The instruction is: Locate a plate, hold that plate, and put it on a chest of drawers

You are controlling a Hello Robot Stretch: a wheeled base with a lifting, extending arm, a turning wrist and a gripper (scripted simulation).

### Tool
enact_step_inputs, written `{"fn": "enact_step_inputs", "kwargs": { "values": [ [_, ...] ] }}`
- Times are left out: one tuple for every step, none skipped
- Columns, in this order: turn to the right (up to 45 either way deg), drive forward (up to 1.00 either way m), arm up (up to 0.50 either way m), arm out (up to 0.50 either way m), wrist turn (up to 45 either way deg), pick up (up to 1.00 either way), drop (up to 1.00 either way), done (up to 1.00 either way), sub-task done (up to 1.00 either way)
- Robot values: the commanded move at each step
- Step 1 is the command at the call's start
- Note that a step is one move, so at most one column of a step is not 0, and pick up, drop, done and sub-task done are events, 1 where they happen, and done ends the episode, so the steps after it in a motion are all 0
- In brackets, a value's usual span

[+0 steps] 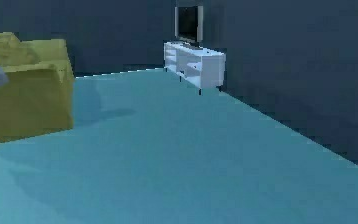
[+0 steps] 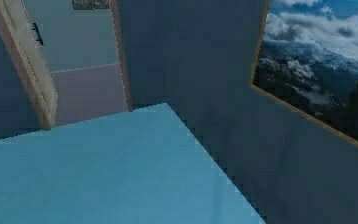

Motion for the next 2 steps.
{"fn": "enact_step_inputs", "kwargs": {
  "values": [
    [45.0, 0.0, 0.0, 0.0, 0.0, 0.0, 0.0, 0.0, 0.0],
    [0.0, 0.05, 0.0, 0.0, 0.0, 0.0, 0.0, 0.0, 0.0]
  ]
}}
